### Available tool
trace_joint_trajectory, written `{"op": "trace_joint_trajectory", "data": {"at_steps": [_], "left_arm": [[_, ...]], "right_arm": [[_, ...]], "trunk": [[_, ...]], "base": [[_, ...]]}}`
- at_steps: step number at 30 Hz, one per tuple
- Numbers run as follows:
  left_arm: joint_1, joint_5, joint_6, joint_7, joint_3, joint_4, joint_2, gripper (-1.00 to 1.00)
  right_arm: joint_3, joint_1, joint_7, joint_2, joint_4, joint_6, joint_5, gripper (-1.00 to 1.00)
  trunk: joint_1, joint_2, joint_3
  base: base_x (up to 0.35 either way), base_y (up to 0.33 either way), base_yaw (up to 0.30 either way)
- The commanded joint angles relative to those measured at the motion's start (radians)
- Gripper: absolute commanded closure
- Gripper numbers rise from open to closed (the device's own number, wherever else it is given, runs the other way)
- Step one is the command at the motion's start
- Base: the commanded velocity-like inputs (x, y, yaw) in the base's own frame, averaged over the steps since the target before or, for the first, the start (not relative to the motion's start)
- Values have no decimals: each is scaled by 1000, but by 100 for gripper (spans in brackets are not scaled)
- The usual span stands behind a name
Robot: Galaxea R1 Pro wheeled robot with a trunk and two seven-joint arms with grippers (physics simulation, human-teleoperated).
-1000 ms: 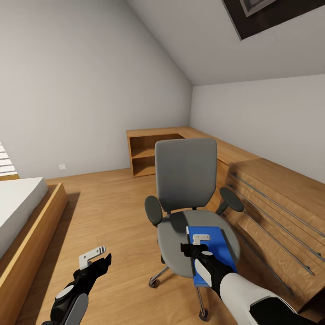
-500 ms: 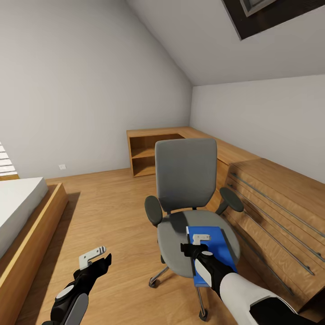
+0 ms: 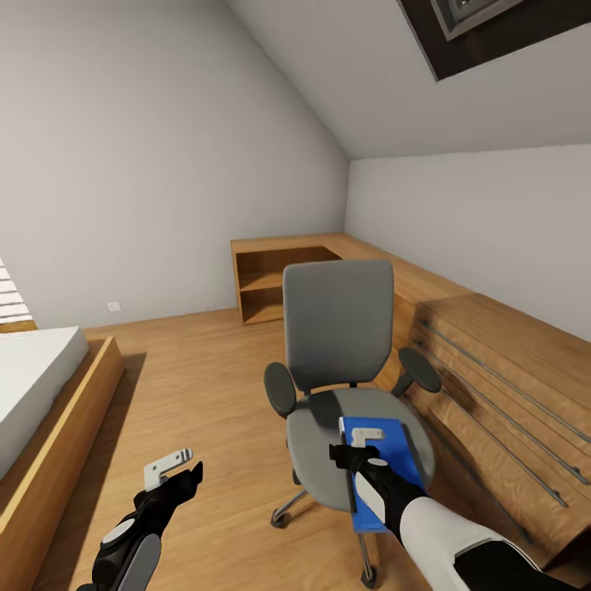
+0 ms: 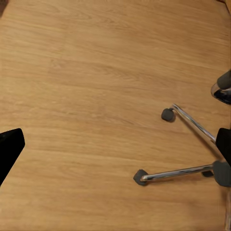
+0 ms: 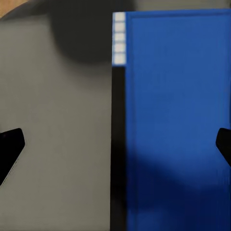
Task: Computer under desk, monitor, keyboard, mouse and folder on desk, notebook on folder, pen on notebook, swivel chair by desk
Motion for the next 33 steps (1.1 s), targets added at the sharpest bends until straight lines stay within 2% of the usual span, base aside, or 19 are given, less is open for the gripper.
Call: {"op": "trace_joint_trajectory", "data": {"at_steps": [1,6,33], "left_arm": [[-1,10,1,10,-3,-2,1,-100],[-1,10,1,10,-3,-1,1,-100],[-1,10,1,9,-6,35,0,-100]], "right_arm": [[9,-1,-5,0,0,0,-10,-100],[9,-1,-6,0,0,-1,-10,-100],[7,0,-9,-1,-4,-14,-7,-100]], "trunk": [[-4,7,2],[-23,42,18],[-23,42,18]], "base": [[0,0,0],[0,0,0],[12,0,0]]}}
